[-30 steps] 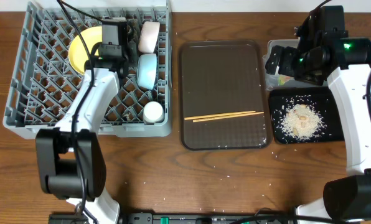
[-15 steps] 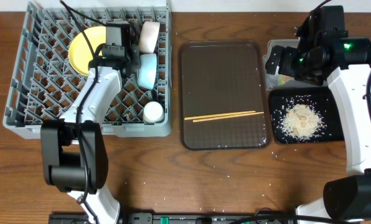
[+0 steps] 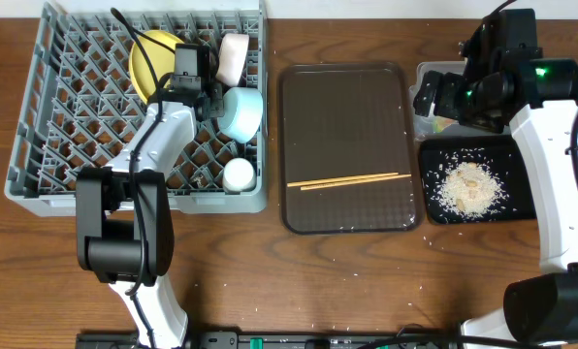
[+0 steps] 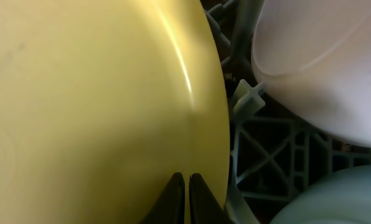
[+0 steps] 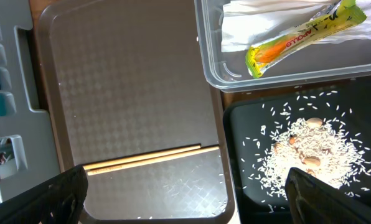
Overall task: Sort waste into correct bins and load items into the dishwasher
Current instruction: 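Release plate and raise left gripper out of rack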
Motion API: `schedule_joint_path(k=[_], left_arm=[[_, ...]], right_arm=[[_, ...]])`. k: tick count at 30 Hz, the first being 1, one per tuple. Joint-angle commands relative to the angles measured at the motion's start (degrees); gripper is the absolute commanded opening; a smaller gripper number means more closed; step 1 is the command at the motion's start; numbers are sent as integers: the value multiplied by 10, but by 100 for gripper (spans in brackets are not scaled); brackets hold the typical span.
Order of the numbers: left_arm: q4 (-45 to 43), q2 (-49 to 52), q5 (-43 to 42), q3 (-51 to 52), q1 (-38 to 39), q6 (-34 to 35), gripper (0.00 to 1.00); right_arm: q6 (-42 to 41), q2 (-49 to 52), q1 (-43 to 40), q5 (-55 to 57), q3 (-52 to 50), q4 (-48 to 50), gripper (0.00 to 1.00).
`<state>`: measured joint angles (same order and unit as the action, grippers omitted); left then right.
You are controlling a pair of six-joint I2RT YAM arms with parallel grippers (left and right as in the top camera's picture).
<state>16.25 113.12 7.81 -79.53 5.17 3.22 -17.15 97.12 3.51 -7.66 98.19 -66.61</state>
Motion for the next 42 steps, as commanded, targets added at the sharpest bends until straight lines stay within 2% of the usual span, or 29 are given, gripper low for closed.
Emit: schedule_joint_path(k=[1, 9, 18, 26, 29, 34, 39, 42], left_arm=[[3, -7, 1, -8, -2, 5, 8], [22, -81, 1, -11, 23, 1, 7], [84, -81, 3, -11, 41, 13, 8], [127, -224, 1, -11, 38, 45, 8], [164, -272, 1, -11, 9, 52, 8], [189, -269, -8, -11, -83, 64, 8], [177, -253, -67, -11, -168, 65, 8], [167, -232, -111, -11, -189, 65, 8]], right_arm=[[5, 1, 3, 3, 3, 0, 99], [5, 1, 3, 3, 3, 0, 99], [5, 1, 3, 3, 3, 0, 99], [5, 1, 3, 3, 3, -1, 99], [5, 1, 3, 3, 3, 0, 99], [5, 1, 3, 3, 3, 0, 99], [5, 1, 3, 3, 3, 0, 99], [5, 1, 3, 3, 3, 0, 99]])
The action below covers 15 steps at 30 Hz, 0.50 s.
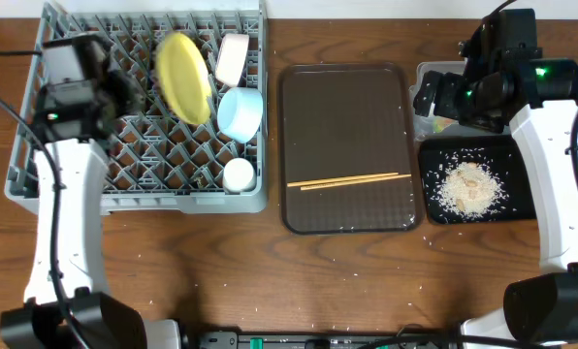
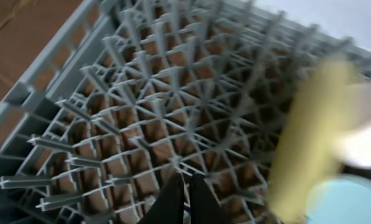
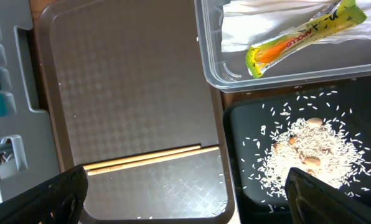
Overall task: Sort waste into correct bins and load items into the dishwasher
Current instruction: 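Release plate and raise left gripper out of rack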
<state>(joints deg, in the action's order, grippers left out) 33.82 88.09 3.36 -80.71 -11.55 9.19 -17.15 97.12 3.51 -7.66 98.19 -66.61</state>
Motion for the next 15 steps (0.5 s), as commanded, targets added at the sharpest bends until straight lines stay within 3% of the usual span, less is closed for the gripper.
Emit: schedule_joint_path(k=[1, 8, 11, 15], left_arm=[[-10, 28, -87, 1, -24, 5, 8], [-7, 29, -169, 0, 30, 3, 10], [15, 7, -169, 0, 96, -22, 17], [49, 13, -169, 1, 195, -33, 36]], right_arm=[[5, 1, 3, 3, 3, 0, 99], [5, 1, 3, 3, 3, 0, 99], [5, 1, 3, 3, 3, 0, 99], [5, 1, 3, 3, 3, 0, 99]])
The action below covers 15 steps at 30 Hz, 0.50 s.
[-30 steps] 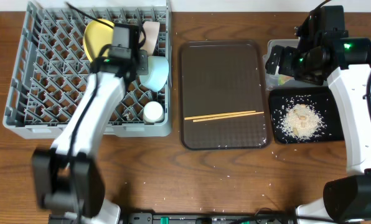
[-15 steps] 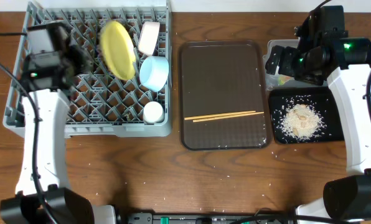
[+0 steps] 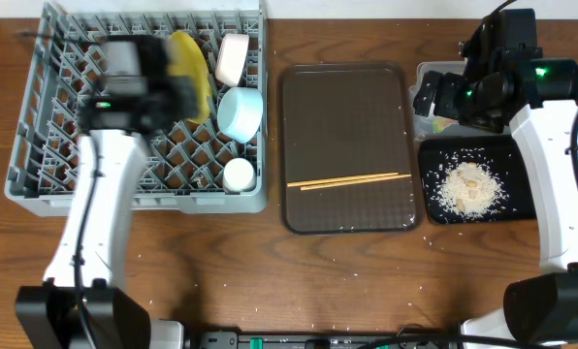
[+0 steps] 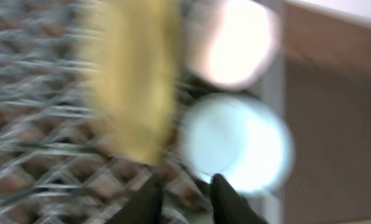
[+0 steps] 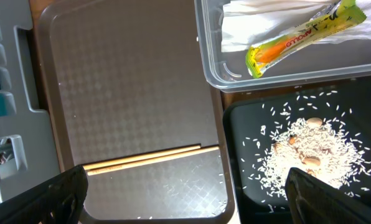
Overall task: Sort waste into correct bins and load items into the dishwasher
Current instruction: 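Release plate and raise left gripper out of rack, then move left gripper right toward chopsticks on brown tray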
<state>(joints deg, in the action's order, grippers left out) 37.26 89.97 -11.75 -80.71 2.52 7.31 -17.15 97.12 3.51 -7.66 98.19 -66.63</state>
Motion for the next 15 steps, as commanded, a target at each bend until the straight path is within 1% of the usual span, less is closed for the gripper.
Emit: schedule_joint_path(k=[1, 3, 5, 7, 8, 10, 12, 15], left_arm=[[24, 2, -17, 1, 77, -15, 39], [38, 26, -18, 2, 116, -25, 44], [43, 51, -18, 2, 147, -56, 46], [44, 82, -18, 2, 176, -101, 51], [42, 101, -18, 2, 194, -135, 53], [35, 130, -17, 2, 220, -183, 56], [18, 159, -17, 2, 245, -202, 58], [-2, 179, -17, 2, 266, -202, 58]], right_arm=[[5, 1, 3, 3, 3, 0, 99], [5, 1, 3, 3, 3, 0, 99], [5, 1, 3, 3, 3, 0, 99], [5, 1, 3, 3, 3, 0, 99], [5, 1, 3, 4, 3, 0, 99], [5, 1, 3, 3, 3, 0, 99], [5, 1, 3, 3, 3, 0, 99], [5, 1, 3, 3, 3, 0, 99]])
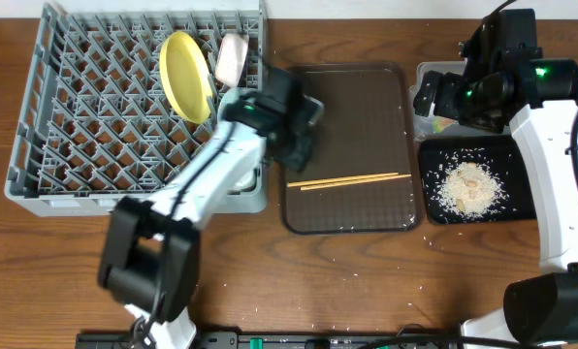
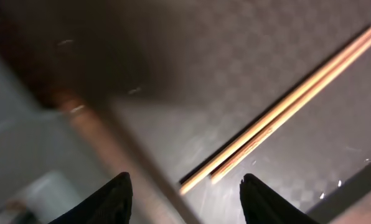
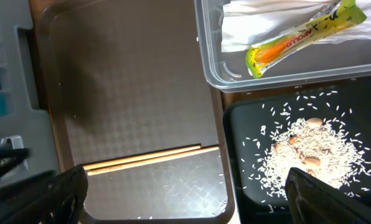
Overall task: Sort waste into correct bins and load items into the dishwasher
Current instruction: 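Move left gripper right toward chopsticks on brown tray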
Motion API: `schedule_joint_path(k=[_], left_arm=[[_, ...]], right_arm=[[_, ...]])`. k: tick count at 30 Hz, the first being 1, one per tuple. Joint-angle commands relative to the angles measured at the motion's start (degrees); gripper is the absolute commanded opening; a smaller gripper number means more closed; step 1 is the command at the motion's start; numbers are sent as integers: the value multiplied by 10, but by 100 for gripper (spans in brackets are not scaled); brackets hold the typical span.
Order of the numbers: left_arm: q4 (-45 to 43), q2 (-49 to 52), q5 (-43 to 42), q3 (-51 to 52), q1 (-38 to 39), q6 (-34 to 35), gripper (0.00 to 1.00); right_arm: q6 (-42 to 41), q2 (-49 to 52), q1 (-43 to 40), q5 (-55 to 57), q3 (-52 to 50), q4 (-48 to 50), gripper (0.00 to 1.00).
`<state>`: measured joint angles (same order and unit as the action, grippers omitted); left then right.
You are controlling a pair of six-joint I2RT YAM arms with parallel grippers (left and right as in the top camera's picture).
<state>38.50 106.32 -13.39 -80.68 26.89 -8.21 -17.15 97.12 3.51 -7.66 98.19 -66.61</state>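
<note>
Two wooden chopsticks [image 1: 352, 180] lie side by side on the brown tray [image 1: 357, 87]. My left gripper [image 1: 301, 134] hovers over the tray's left edge, open, nothing between its fingers. In the blurred left wrist view the chopsticks [image 2: 285, 109] run diagonally just ahead of the gripper [image 2: 185, 202]. In the grey rack [image 1: 37, 145] stand a yellow plate [image 1: 185, 76] on edge and a white cup [image 1: 233, 58]. My right gripper [image 3: 188, 196] is wide open and empty, high above the tray's right side.
A clear bin [image 3: 216, 68] holds a white napkin and a yellow-orange wrapper [image 3: 304, 34]. A black tray [image 1: 522, 208] below it carries spilled rice [image 3: 310, 149]. My left arm [image 1: 221, 170] crosses the rack's right side, covering items there. Rice grains dot the brown tray's lower part.
My left gripper has moved from over the rack, by the yellow plate and blue bowl, to the brown tray's left edge, and its jaws stand wider apart. The right arm is unchanged.
My left gripper was shut, close against the tilted yellow plate in the rack. Then it was shut over the rack's far left, the plate standing on edge by itself. Then it was mid-rack with jaws slightly apart, and now open over the tray near the chopsticks.
</note>
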Motion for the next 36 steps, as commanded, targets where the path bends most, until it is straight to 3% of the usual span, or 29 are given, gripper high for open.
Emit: schedule_joint_path(k=[1, 12, 27, 36], left_arm=[[-20, 19, -1, 1, 28, -47, 58], [-46, 30, 15, 1, 44, -49, 63], [-56, 75, 20, 1, 46, -116, 65], [-65, 95, 6, 1, 89, -182, 66]], right_arm=[[5, 1, 3, 3, 3, -1, 99], [5, 1, 3, 3, 3, 0, 99], [5, 1, 3, 3, 3, -1, 99], [5, 1, 3, 3, 3, 0, 99]])
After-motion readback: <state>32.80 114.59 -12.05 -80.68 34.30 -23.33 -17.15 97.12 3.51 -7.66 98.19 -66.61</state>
